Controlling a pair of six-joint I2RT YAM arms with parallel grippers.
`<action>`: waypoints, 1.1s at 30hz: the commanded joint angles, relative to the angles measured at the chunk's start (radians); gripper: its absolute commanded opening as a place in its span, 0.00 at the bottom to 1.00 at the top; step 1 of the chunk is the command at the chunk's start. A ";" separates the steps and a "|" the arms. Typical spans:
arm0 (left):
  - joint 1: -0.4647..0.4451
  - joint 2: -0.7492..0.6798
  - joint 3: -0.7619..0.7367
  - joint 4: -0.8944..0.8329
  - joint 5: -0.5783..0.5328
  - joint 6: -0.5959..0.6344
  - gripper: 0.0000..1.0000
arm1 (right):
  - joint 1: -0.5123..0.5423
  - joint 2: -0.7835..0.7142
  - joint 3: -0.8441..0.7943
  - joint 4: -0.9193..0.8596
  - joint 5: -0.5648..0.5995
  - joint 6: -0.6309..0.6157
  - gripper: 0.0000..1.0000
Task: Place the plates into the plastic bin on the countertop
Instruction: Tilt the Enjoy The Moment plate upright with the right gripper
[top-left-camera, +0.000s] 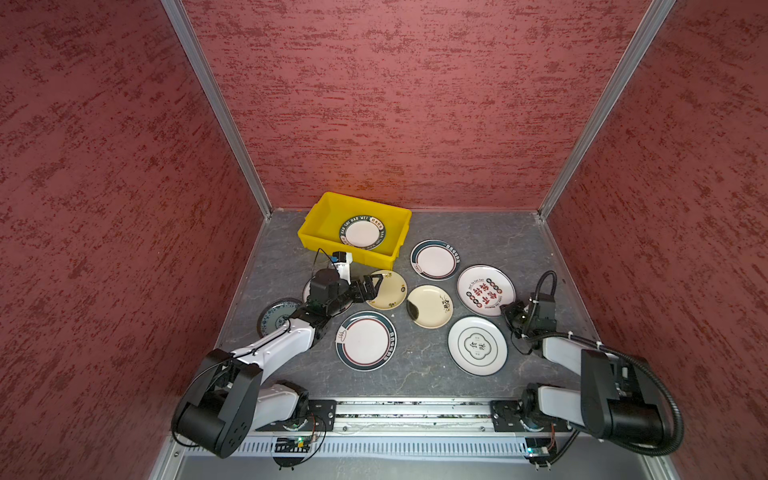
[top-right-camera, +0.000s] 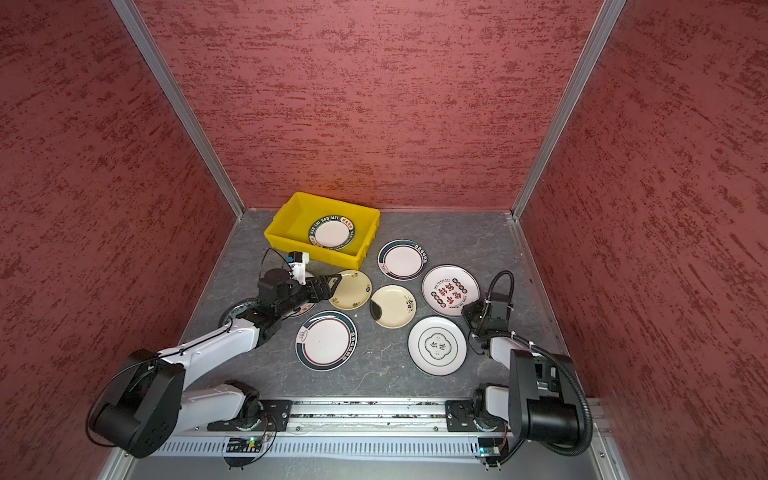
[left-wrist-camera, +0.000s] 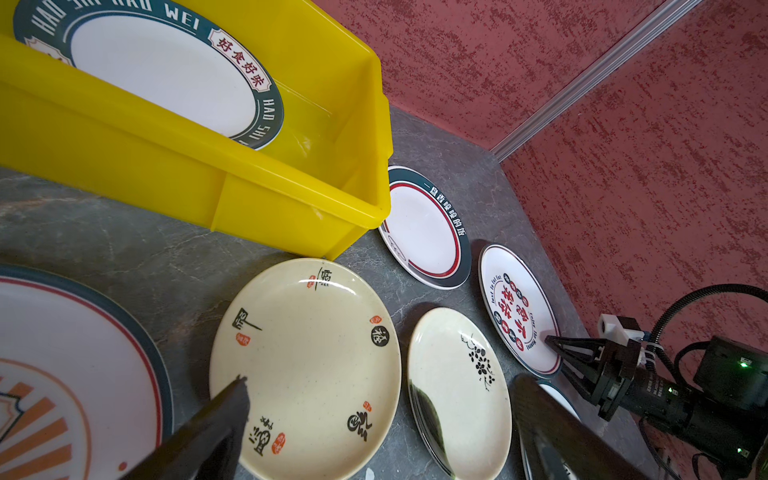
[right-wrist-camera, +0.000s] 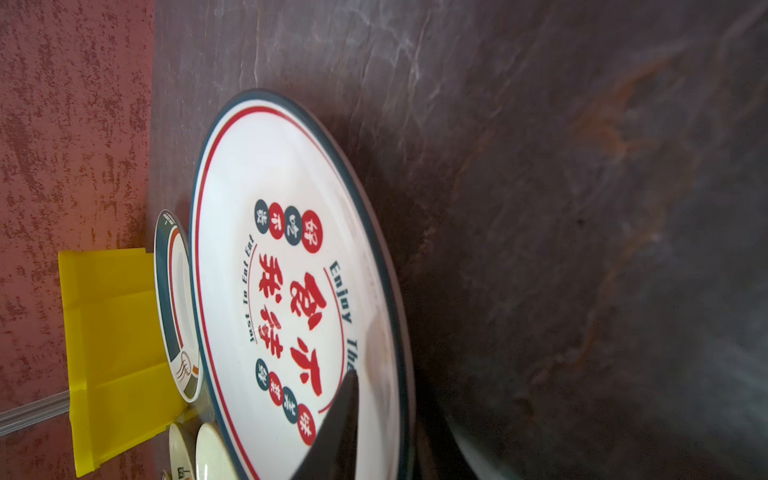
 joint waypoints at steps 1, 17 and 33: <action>-0.003 -0.005 0.025 -0.001 0.009 0.000 0.99 | -0.005 0.030 0.015 0.030 -0.011 0.031 0.21; -0.002 -0.023 0.027 -0.013 0.003 0.001 0.99 | -0.005 0.010 0.032 0.024 -0.019 0.038 0.00; -0.036 -0.034 0.021 0.023 0.026 0.017 0.99 | -0.004 -0.327 0.071 -0.099 -0.164 -0.035 0.00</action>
